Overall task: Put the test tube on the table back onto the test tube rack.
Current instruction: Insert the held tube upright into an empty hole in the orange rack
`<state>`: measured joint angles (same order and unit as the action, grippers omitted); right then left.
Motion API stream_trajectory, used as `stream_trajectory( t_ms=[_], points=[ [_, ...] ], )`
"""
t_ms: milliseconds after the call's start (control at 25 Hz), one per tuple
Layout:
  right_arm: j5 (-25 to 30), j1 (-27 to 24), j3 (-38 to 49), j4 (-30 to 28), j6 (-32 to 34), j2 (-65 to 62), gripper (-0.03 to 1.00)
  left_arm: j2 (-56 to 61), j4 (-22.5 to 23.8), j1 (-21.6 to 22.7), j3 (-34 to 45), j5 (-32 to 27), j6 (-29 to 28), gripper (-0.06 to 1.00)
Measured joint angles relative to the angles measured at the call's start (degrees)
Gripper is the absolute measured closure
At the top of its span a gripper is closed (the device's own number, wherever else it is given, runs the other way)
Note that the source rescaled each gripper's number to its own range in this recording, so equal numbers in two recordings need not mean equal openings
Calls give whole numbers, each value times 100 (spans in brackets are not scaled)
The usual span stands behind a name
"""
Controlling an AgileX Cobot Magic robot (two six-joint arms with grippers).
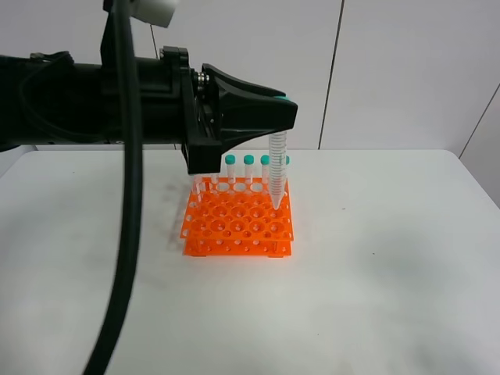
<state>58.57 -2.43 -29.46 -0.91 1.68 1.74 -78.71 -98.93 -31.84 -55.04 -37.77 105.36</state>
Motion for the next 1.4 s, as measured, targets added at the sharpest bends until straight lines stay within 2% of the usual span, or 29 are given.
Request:
stream_trajectory(
  t_ms=[1280, 1400],
  points=[
    [8, 0, 70, 91, 263, -205, 30, 0, 0, 0, 0, 21, 0, 94],
    [8, 0, 70, 91, 263, -205, 30, 0, 0, 0, 0, 165, 0, 94]
  ],
)
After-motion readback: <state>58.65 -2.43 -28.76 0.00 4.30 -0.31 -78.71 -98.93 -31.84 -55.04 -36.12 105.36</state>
